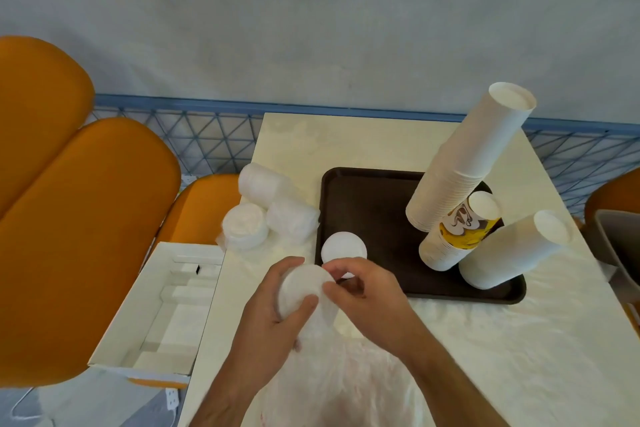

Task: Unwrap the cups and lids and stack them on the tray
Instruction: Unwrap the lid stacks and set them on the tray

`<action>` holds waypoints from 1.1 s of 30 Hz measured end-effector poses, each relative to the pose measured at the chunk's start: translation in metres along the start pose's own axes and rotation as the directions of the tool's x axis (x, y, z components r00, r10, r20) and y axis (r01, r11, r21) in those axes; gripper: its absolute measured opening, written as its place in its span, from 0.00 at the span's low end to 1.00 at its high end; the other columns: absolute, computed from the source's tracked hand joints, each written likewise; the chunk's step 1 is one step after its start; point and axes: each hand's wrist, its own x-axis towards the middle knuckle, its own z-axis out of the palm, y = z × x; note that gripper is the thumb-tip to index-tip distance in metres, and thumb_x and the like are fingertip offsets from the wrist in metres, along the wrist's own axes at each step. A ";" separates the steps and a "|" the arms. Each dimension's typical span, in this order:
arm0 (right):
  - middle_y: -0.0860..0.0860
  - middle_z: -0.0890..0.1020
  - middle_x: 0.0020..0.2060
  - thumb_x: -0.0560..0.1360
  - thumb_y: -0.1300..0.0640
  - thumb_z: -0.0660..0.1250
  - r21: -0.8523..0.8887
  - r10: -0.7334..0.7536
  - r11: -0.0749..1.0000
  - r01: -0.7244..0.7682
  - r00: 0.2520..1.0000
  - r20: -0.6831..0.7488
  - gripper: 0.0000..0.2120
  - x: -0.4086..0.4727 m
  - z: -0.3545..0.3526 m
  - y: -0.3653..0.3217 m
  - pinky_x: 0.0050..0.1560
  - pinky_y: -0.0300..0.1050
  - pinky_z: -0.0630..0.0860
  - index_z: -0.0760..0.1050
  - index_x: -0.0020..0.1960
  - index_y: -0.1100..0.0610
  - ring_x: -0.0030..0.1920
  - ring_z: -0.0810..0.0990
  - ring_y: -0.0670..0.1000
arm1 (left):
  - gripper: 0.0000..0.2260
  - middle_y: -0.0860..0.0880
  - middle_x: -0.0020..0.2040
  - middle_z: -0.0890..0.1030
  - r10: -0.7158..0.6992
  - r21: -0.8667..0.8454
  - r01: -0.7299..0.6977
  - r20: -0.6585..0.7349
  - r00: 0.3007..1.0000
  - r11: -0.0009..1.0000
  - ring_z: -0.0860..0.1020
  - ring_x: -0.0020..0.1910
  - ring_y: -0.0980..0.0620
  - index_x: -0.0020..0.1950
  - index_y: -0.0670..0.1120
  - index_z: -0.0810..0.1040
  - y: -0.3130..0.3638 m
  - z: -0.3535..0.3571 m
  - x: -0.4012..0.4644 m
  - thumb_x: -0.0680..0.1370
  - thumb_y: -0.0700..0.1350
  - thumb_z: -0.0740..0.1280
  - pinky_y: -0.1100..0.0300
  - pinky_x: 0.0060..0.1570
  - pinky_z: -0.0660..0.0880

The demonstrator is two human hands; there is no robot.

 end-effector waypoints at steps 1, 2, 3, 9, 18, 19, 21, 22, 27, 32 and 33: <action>0.40 0.83 0.49 0.79 0.54 0.71 -0.005 0.008 1.000 -0.008 1.000 -0.011 0.08 -0.002 -0.002 0.000 0.56 0.38 0.81 0.81 0.57 0.46 0.49 0.83 0.44 | 0.18 0.62 0.57 0.75 0.007 0.020 -0.007 0.002 1.000 1.000 0.78 0.51 0.58 0.61 0.65 0.70 0.000 0.002 0.000 0.77 0.48 0.70 0.59 0.33 0.81; 0.40 0.83 0.48 0.78 0.54 0.71 -0.006 0.007 1.000 -0.007 1.000 -0.021 0.07 -0.003 -0.004 0.000 0.55 0.37 0.81 0.81 0.56 0.46 0.48 0.83 0.43 | 0.17 0.61 0.58 0.75 0.014 0.032 -0.014 0.003 1.000 0.999 0.78 0.52 0.55 0.61 0.64 0.70 0.000 0.003 0.000 0.78 0.48 0.70 0.60 0.33 0.81; 0.39 0.83 0.47 0.78 0.54 0.71 -0.005 0.005 1.000 -0.005 1.000 -0.029 0.07 -0.005 -0.006 0.000 0.54 0.36 0.81 0.81 0.55 0.46 0.47 0.83 0.42 | 0.17 0.60 0.58 0.75 0.018 0.040 -0.018 0.003 1.000 0.999 0.78 0.53 0.53 0.61 0.63 0.70 0.000 0.005 0.000 0.77 0.48 0.70 0.61 0.33 0.81; 0.39 0.82 0.46 0.77 0.53 0.73 0.022 0.045 0.999 -0.044 0.997 -0.065 0.06 -0.012 -0.012 0.001 0.48 0.29 0.78 0.78 0.49 0.43 0.46 0.83 0.43 | 0.15 0.62 0.56 0.74 0.020 0.068 -0.021 0.015 1.000 0.997 0.77 0.52 0.52 0.60 0.60 0.71 0.007 0.014 -0.001 0.76 0.52 0.69 0.63 0.34 0.81; 0.49 0.84 0.48 0.80 0.58 0.69 0.220 0.101 0.969 -0.112 0.993 0.058 0.01 -0.017 -0.029 0.004 0.54 0.47 0.84 0.78 0.51 0.54 0.51 0.85 0.51 | 0.16 0.64 0.52 0.75 0.017 -0.020 -0.014 0.131 0.991 1.000 0.78 0.52 0.51 0.59 0.65 0.72 0.018 0.013 -0.003 0.74 0.57 0.71 0.61 0.33 0.79; 0.50 0.84 0.49 0.80 0.59 0.68 0.255 0.101 0.960 -0.118 0.992 0.081 0.01 -0.018 -0.031 0.005 0.54 0.48 0.84 0.78 0.51 0.56 0.52 0.85 0.52 | 0.16 0.64 0.51 0.76 0.019 -0.037 -0.014 0.147 0.989 0.999 0.78 0.51 0.51 0.57 0.67 0.72 0.018 0.013 -0.003 0.71 0.58 0.70 0.60 0.32 0.79; 0.51 0.85 0.50 0.81 0.60 0.67 0.306 0.101 0.942 -0.136 0.987 0.126 0.02 -0.020 -0.035 0.006 0.54 0.49 0.84 0.77 0.52 0.58 0.52 0.85 0.52 | 0.16 0.63 0.50 0.77 0.012 -0.052 -0.004 0.156 0.988 0.999 0.79 0.50 0.52 0.55 0.67 0.73 0.018 0.011 -0.003 0.69 0.58 0.70 0.59 0.32 0.79; 0.51 0.85 0.50 0.81 0.60 0.67 0.327 0.104 0.934 -0.146 0.984 0.143 0.03 -0.020 -0.036 0.006 0.55 0.50 0.84 0.77 0.53 0.59 0.53 0.85 0.52 | 0.16 0.61 0.49 0.77 0.005 -0.065 0.005 0.155 0.988 0.998 0.80 0.49 0.51 0.54 0.66 0.74 0.018 0.011 -0.002 0.68 0.59 0.71 0.58 0.32 0.79; 0.57 0.85 0.50 0.82 0.60 0.65 0.448 0.115 0.875 -0.186 0.977 0.181 0.08 -0.024 -0.041 0.009 0.53 0.51 0.84 0.75 0.57 0.65 0.52 0.86 0.57 | 0.17 0.49 0.43 0.79 0.007 -0.102 0.008 0.154 0.988 0.995 0.80 0.41 0.46 0.41 0.56 0.76 0.020 0.009 -0.001 0.64 0.67 0.70 0.57 0.28 0.74; 0.57 0.84 0.52 0.81 0.59 0.65 0.564 0.189 0.787 -0.251 0.968 0.168 0.07 -0.022 -0.045 0.013 0.55 0.58 0.83 0.76 0.57 0.60 0.52 0.85 0.63 | 0.21 0.38 0.41 0.74 0.010 -0.134 0.009 0.140 0.990 0.991 0.74 0.34 0.46 0.39 0.47 0.73 0.019 0.006 0.002 0.71 0.64 0.70 0.57 0.24 0.70; 0.56 0.84 0.52 0.81 0.59 0.66 0.562 0.195 0.789 -0.249 0.968 0.156 0.06 -0.022 -0.045 0.013 0.55 0.59 0.83 0.76 0.58 0.58 0.52 0.85 0.61 | 0.20 0.37 0.42 0.74 0.008 -0.132 0.011 0.139 0.990 0.991 0.74 0.34 0.45 0.40 0.45 0.74 0.018 0.005 0.003 0.73 0.62 0.71 0.58 0.24 0.70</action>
